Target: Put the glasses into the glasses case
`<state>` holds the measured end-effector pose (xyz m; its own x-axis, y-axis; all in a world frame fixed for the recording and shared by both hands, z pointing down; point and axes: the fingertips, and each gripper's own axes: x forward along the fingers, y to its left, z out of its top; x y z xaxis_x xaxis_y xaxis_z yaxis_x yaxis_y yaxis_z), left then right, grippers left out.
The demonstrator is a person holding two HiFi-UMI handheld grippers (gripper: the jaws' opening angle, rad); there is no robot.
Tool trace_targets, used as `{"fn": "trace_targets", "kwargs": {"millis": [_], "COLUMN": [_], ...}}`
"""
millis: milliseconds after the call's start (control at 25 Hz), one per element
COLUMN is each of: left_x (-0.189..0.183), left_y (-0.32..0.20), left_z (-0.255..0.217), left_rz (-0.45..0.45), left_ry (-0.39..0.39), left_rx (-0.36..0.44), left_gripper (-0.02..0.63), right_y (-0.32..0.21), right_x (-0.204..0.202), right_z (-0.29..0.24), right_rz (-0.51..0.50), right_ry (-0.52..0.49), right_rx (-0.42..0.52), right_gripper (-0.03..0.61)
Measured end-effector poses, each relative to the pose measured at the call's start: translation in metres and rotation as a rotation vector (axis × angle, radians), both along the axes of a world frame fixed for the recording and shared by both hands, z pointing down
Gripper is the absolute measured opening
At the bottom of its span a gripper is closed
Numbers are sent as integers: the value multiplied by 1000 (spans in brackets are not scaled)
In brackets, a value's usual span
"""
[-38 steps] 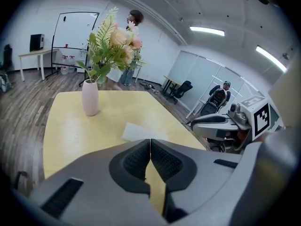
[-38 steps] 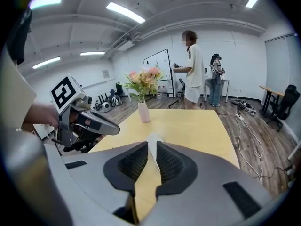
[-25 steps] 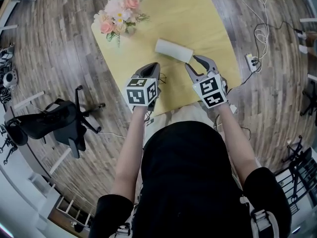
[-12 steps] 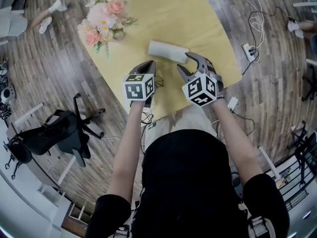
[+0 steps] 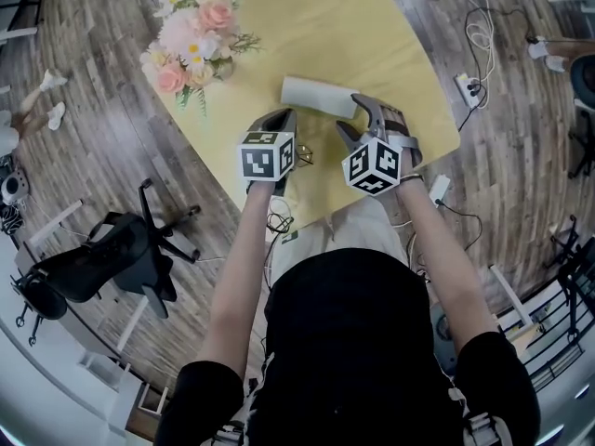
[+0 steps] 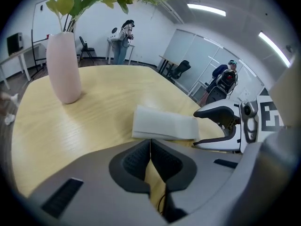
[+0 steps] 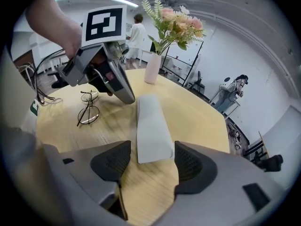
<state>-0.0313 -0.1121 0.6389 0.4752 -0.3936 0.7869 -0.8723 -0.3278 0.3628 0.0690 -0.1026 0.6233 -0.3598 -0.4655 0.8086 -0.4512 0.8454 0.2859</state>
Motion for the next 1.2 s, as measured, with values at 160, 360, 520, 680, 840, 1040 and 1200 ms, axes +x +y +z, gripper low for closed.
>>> {"fn": "trace_targets", "kwargs": {"millis": [160,360,520,680,840,1040,1200], "left_x": [-1,1,0,0,-1,0,0], "left_y": [-4,-8,-8,-9,-9,-10,-11], "left_z": [5,8,7,7,8,7,7], "left_rz": [18,29,27,23,12,0,-13], "left_ry": [3,3,7,10,17,20,22], "left_rx": [-4,-3,-4,-6,-9,-11,-11], "left_gripper": [25,25,25,25,25,25,25], "right_y": [-4,-10,-8,-7,-7,-7,-8], "right_x": [-1,-1,-1,-1,-2,-1,-1], "right_z": [6,9,8,7,7,5,4], "right_rz": [-5,12,8,-7,-32,-48,-40], "right_ry": [26,21,13,3,-4,-15,-45], "right_rx": [17,7,1,-18,-43,-67,-98], "right_gripper": [310,291,288,281,276,272,270]}}
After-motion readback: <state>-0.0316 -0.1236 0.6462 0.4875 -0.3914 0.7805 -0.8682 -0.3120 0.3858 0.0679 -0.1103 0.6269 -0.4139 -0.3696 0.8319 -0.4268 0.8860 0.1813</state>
